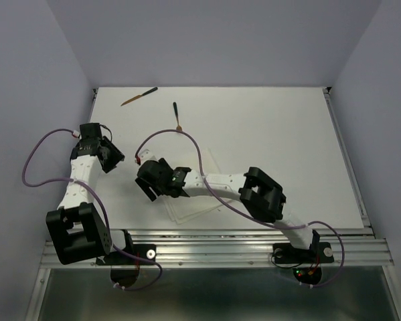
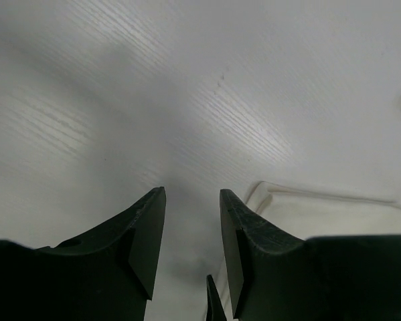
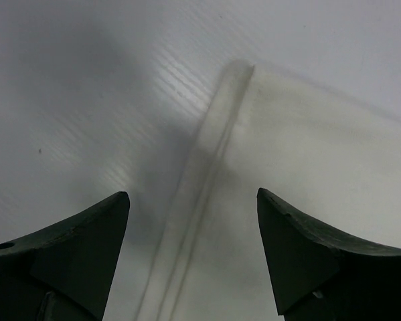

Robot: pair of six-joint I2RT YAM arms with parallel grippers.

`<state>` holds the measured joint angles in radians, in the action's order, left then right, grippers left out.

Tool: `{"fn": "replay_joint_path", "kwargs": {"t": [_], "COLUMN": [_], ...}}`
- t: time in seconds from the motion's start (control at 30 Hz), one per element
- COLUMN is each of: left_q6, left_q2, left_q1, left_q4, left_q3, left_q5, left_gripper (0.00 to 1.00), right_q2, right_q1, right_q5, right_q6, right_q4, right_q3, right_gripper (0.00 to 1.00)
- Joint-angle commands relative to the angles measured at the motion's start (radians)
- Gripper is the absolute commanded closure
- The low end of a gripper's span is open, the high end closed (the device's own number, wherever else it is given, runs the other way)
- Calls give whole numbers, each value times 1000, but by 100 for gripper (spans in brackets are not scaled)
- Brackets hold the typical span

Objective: Fold the napkin into a case and place the utensils inside
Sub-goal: Fold the lower triangle-folded napkin at the center of the board.

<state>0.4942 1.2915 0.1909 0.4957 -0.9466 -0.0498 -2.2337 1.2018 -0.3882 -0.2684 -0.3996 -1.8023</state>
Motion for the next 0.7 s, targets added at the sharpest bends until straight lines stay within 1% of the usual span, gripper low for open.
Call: {"fn": "replay_joint_path", "kwargs": {"t": [0.0,0.17,0.2,0.23,0.33,0.43,0.53,0.6,0.67], "left_q6": [-17,-19,-19,-20,-20,-20,-20,-19,-17], "left_q2": [-34,-31,-21,-15,-1,5,8,5,2], "left_q1": [28,45,48,48,50,50,51,51,51], "left_q4": [-17,-28,-28,-23,-20,-20,-22,-23,-25], "left_q3": [22,31,28,22,2,-8,-6,2,11], "left_q5": [-9,-15,-22,-24,-25,-22,-18,-12,-9], "left_gripper": [50,50,50,50,51,51,51,51,51], "right_q2": [-70,-164,-209,-228,-268,-285,-299,-305,-305], "right_q1": [-60,-85,-85,-94,-94,-94,-105,-105,-105], "right_q5": [-28,-23,-26,-32,-14,-20,-28,-21,-15], "right_q6": [43,64,66,67,61,46,28,21,14], "right_q4": [-15,-38,-74,-90,-113,-113,-111,-110,-108], "right_q3": [-130,-248,-317,-345,-393,-402,-397,-394,-393], "right_gripper": [18,17,17,18,18,20,25,32,34]}}
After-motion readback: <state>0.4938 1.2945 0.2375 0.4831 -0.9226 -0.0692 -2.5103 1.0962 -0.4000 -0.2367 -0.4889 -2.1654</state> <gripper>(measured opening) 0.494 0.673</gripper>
